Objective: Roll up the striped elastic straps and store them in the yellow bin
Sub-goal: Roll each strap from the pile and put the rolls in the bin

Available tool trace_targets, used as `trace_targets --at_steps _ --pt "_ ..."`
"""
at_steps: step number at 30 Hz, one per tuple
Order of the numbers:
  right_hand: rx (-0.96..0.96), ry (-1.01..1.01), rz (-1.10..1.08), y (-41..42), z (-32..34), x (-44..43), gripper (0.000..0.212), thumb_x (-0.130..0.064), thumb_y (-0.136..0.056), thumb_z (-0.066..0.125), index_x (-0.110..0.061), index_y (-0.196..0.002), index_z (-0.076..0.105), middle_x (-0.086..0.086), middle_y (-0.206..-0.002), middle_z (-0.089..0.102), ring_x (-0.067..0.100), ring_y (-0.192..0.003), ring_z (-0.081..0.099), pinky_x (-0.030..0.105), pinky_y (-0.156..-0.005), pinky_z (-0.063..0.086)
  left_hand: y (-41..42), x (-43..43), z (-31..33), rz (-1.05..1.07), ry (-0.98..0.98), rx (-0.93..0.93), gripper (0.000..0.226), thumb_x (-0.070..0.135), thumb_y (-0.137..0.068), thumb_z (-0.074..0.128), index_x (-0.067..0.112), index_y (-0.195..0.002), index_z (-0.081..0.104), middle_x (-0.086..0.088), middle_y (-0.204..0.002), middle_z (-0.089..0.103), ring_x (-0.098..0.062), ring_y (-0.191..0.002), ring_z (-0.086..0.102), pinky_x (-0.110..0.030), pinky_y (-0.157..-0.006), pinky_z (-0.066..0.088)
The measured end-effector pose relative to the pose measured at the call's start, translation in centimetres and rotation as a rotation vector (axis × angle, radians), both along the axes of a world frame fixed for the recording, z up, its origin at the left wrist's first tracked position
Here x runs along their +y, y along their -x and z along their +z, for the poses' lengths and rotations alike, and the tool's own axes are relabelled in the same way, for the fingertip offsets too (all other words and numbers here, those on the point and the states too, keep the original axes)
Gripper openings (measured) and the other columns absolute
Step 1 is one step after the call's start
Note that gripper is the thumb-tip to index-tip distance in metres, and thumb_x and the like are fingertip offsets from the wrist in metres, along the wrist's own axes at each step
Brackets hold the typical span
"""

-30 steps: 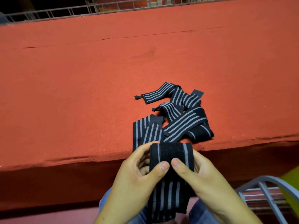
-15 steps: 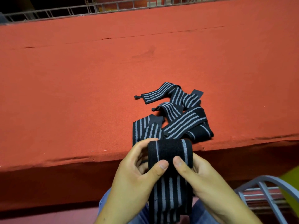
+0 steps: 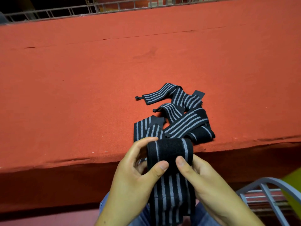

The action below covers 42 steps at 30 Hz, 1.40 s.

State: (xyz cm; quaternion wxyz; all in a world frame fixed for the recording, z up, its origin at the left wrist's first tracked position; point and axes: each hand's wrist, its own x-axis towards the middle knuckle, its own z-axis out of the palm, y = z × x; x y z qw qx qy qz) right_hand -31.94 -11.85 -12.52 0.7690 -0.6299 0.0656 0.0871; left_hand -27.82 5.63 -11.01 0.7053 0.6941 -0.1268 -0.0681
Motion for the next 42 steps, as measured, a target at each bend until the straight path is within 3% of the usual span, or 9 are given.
trace_targets --at_steps 3,14,18,23,27,32,36,38,42 --pt "-0.004 0.001 0.005 0.0 -0.1 0.0 0.065 -0.078 -0.070 0.079 -0.041 -0.123 0.074 -0.002 -0.129 0.076 0.015 -0.125 0.070 0.044 -0.111 0.048 0.1 0.0 0.3 0.008 -0.013 0.002 0.048 0.013 -0.079 0.087 0.038 -0.115 0.071 0.006 -0.120 0.074 -0.014 -0.107 0.074 -0.019 -0.090 0.055" --pt "-0.013 -0.054 0.006 0.1 0.0 0.1 0.067 -0.086 -0.058 0.080 -0.051 -0.114 0.075 -0.006 -0.128 0.077 0.012 -0.124 0.070 0.040 -0.108 0.048 0.3 0.0 0.8 -0.015 -0.138 -0.071 0.060 -0.009 -0.081 0.079 0.044 -0.107 0.072 0.012 -0.117 0.074 -0.009 -0.112 0.070 -0.018 -0.092 0.054" --pt "-0.013 -0.058 -0.018 0.1 -0.3 0.1 0.067 -0.086 -0.060 0.080 -0.050 -0.117 0.074 -0.007 -0.131 0.075 0.012 -0.128 0.067 0.044 -0.115 0.045 0.3 0.0 0.6 -0.015 -0.152 -0.090 0.060 -0.010 -0.080 0.080 0.044 -0.105 0.071 0.014 -0.121 0.072 -0.006 -0.118 0.067 -0.018 -0.095 0.053" --pt "0.002 -0.054 -0.012 0.1 -0.2 -0.1 0.066 -0.085 -0.069 0.075 -0.048 -0.124 0.072 -0.008 -0.137 0.072 0.013 -0.133 0.064 0.048 -0.119 0.041 0.5 0.0 0.2 -0.011 -0.181 -0.098 0.059 -0.009 -0.079 0.081 0.045 -0.102 0.070 0.018 -0.127 0.070 -0.002 -0.125 0.062 -0.033 -0.103 0.049" --pt "0.030 -0.030 -0.033 -0.1 -0.3 -0.2 0.071 -0.086 -0.068 0.074 -0.046 -0.127 0.071 -0.007 -0.137 0.072 0.016 -0.132 0.065 0.051 -0.119 0.041 0.5 -0.1 0.1 -0.010 -0.199 -0.088 0.056 -0.007 -0.079 0.082 0.045 -0.098 0.069 0.020 -0.128 0.069 -0.001 -0.126 0.061 -0.030 -0.099 0.047" --pt "0.061 -0.021 -0.053 0.0 -0.6 -0.5 0.057 -0.064 -0.075 0.078 -0.038 -0.126 0.072 0.000 -0.130 0.075 0.020 -0.125 0.070 0.054 -0.115 0.046 0.4 0.1 -0.1 -0.083 -0.282 -0.038 0.055 -0.004 -0.081 0.080 0.044 -0.104 0.065 0.024 -0.137 0.062 0.003 -0.132 0.054 -0.028 -0.104 0.041" --pt "0.067 -0.017 -0.078 0.0 -0.7 -0.6 0.055 -0.056 -0.074 0.077 -0.035 -0.125 0.073 0.004 -0.125 0.077 0.023 -0.120 0.073 0.056 -0.112 0.049 0.3 0.2 0.0 -0.156 -0.249 -0.020 0.034 0.034 -0.083 0.078 0.041 -0.113 0.064 0.022 -0.142 0.059 0.000 -0.133 0.054 -0.025 -0.106 0.044" --pt "0.052 -0.012 -0.078 0.0 -0.7 -0.7 0.053 -0.052 -0.075 0.078 -0.033 -0.124 0.072 0.005 -0.125 0.077 0.024 -0.120 0.073 0.056 -0.112 0.049 0.2 0.3 -0.2 -0.133 -0.226 -0.011 0.034 0.045 -0.083 0.072 0.037 -0.116 0.065 0.021 -0.135 0.063 0.002 -0.126 0.060 -0.019 -0.100 0.050" --pt "0.031 0.003 -0.057 0.1 -0.6 -0.9 0.041 -0.037 -0.080 0.079 -0.032 -0.119 0.072 0.006 -0.121 0.078 0.024 -0.117 0.073 0.051 -0.108 0.053 -0.1 0.0 -0.2 -0.121 -0.194 0.062 0.040 0.037 -0.091 0.070 0.025 -0.128 0.061 0.022 -0.123 0.070 0.005 -0.114 0.066 -0.006 -0.089 0.049"
